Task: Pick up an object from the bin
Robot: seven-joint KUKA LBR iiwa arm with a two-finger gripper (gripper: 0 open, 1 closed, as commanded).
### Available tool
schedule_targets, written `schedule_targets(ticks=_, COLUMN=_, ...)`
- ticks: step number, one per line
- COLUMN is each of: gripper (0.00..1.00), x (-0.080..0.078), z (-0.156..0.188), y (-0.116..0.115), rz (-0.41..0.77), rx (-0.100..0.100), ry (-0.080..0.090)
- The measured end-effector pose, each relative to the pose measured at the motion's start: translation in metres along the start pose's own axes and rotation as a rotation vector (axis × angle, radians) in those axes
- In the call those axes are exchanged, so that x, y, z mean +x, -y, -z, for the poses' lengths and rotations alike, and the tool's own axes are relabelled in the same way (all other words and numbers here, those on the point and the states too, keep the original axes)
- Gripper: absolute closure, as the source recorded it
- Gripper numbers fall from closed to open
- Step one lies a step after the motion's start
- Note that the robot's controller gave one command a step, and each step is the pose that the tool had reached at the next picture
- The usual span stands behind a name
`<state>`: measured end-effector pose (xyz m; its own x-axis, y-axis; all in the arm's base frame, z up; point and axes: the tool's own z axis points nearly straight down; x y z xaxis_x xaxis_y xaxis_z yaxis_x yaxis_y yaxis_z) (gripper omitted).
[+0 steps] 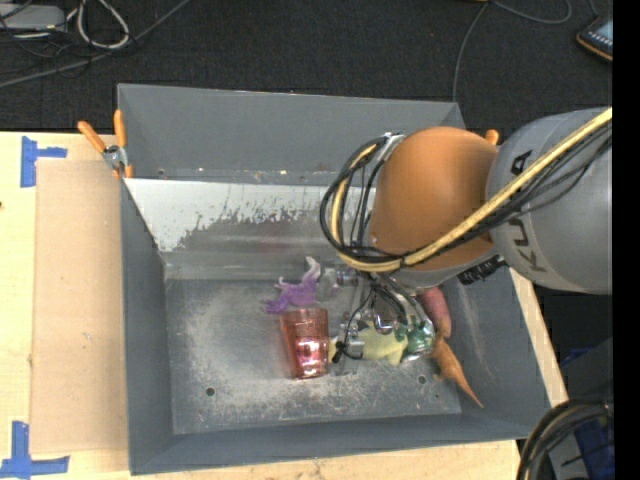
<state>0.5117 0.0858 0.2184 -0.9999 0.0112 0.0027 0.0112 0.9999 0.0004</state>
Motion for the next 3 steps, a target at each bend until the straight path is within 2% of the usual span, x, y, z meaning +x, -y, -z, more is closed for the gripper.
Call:
schedule_targets(ticks=1, gripper=0.00, x=0.000, z=0.000, y=0.000, rz=0.000, rx=0.000, ry=0.000)
schedule_targets(ticks=2, gripper=0.00, x=-0.022, z=-0.037, y=-0.008, rz=-0.018, rx=-0.001, ry=0.003)
schedule_targets(ticks=3, gripper=0.00, x=-0.023, z=-0.062, y=0.002, rz=-0.303, rx=0.000, ry=-0.003)
